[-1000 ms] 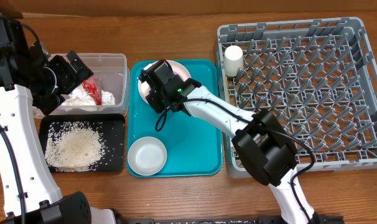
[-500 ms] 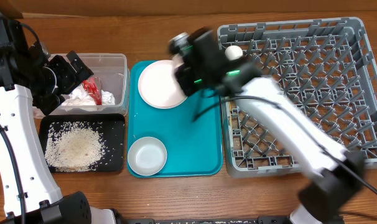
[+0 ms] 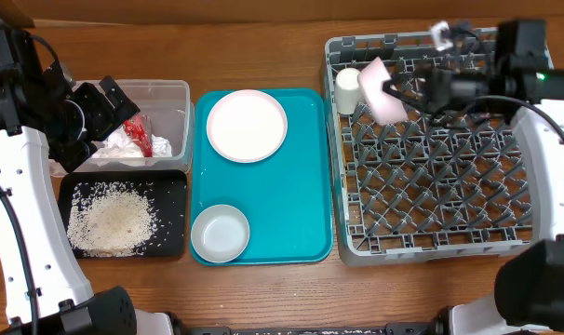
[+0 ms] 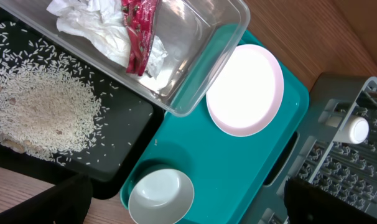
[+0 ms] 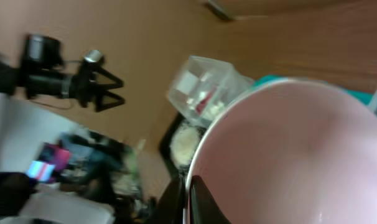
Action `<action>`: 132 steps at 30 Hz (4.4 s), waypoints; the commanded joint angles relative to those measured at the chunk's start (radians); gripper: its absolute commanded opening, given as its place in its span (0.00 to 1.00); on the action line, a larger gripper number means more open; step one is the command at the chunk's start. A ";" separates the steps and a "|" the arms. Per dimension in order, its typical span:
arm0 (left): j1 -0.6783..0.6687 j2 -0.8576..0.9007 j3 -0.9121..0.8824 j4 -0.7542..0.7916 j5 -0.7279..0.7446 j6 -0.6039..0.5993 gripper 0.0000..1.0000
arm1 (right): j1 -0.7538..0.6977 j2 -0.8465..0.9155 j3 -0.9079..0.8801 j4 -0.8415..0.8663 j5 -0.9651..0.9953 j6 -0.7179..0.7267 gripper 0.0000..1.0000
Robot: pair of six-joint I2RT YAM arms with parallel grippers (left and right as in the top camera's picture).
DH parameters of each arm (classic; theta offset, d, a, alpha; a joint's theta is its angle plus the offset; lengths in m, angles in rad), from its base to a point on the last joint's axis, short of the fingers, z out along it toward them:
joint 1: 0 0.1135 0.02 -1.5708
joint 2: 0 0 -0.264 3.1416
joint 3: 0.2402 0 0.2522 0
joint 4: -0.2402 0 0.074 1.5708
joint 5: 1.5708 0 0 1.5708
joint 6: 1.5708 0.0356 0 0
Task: Sort waste into correct bins and load items into the dishwasher
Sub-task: 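Carry the pink plate right and set it in the rack, then release the plate and move the right gripper to the white bowl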
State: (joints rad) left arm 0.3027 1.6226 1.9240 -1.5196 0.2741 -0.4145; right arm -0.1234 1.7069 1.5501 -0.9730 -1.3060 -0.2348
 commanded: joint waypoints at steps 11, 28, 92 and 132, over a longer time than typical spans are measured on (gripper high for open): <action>-0.001 -0.001 0.013 0.002 0.006 0.018 1.00 | -0.010 0.143 -0.181 0.263 -0.263 -0.016 0.04; -0.001 -0.001 0.013 0.002 0.006 0.018 1.00 | 0.057 0.248 -0.184 0.377 -0.262 0.028 0.04; -0.001 -0.001 0.013 0.002 0.006 0.018 1.00 | -0.083 0.249 -0.222 0.604 0.072 0.776 0.34; -0.001 -0.001 0.013 0.002 0.006 0.018 1.00 | 0.983 -0.166 -0.214 0.248 1.202 0.351 0.39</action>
State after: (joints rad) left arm 0.3027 1.6226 1.9244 -1.5196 0.2741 -0.4145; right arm 0.7753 1.5154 1.3346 -0.7235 -0.1818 0.1608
